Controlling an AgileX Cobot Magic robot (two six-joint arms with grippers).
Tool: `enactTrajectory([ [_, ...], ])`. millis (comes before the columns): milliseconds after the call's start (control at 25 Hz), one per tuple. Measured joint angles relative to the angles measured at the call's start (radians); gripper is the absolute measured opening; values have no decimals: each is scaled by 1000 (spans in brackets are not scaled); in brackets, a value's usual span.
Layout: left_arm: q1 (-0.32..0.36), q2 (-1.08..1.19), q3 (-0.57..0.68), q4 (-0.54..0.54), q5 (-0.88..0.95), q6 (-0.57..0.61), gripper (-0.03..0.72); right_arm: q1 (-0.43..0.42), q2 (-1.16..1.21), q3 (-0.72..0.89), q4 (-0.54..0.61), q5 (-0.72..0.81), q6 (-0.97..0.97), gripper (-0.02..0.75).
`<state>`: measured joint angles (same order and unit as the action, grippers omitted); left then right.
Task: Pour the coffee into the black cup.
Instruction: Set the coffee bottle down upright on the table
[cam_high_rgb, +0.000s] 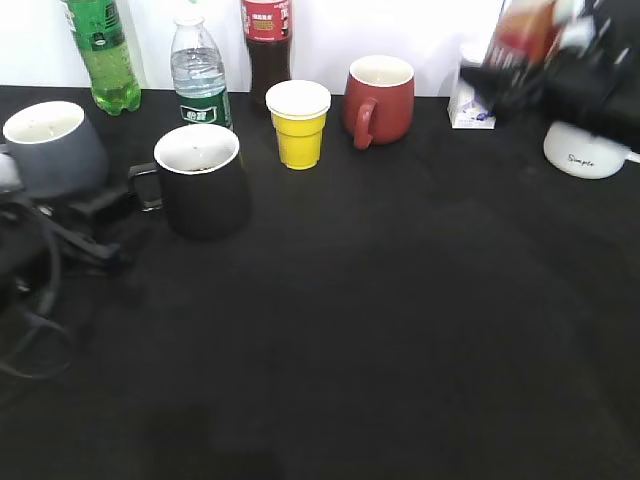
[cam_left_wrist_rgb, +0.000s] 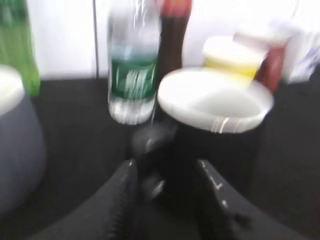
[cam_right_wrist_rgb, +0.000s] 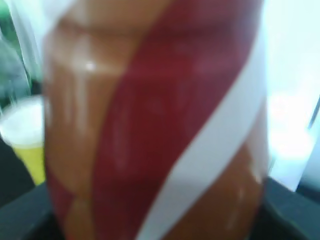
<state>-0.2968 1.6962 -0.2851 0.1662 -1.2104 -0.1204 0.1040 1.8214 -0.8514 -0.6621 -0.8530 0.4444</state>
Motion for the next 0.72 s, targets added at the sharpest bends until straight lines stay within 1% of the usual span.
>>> enactTrajectory([
  [40,0,-39,7,12,0,-15,296,0,44,0,0,0,-1,528],
  [120,0,-98,7,72,-1,-32,296,0,137,0,23,-35,-32,528],
  [240,0,-112,7,114,-1,-43,296,0,256,0,118,-149,-165,528],
  [360,0,-112,7,122,-1,-61,296,0,311,-1,156,-173,-206,528],
  [640,0,-112,7,125,-1,-64,296,0,349,-9,164,-217,-233,528],
  [680,0,-112,7,125,-1,-64,296,0,349,-9,164,-216,-225,554],
  [720,0,-112,7,125,-1,-64,296,0,349,-9,163,-184,-208,601],
])
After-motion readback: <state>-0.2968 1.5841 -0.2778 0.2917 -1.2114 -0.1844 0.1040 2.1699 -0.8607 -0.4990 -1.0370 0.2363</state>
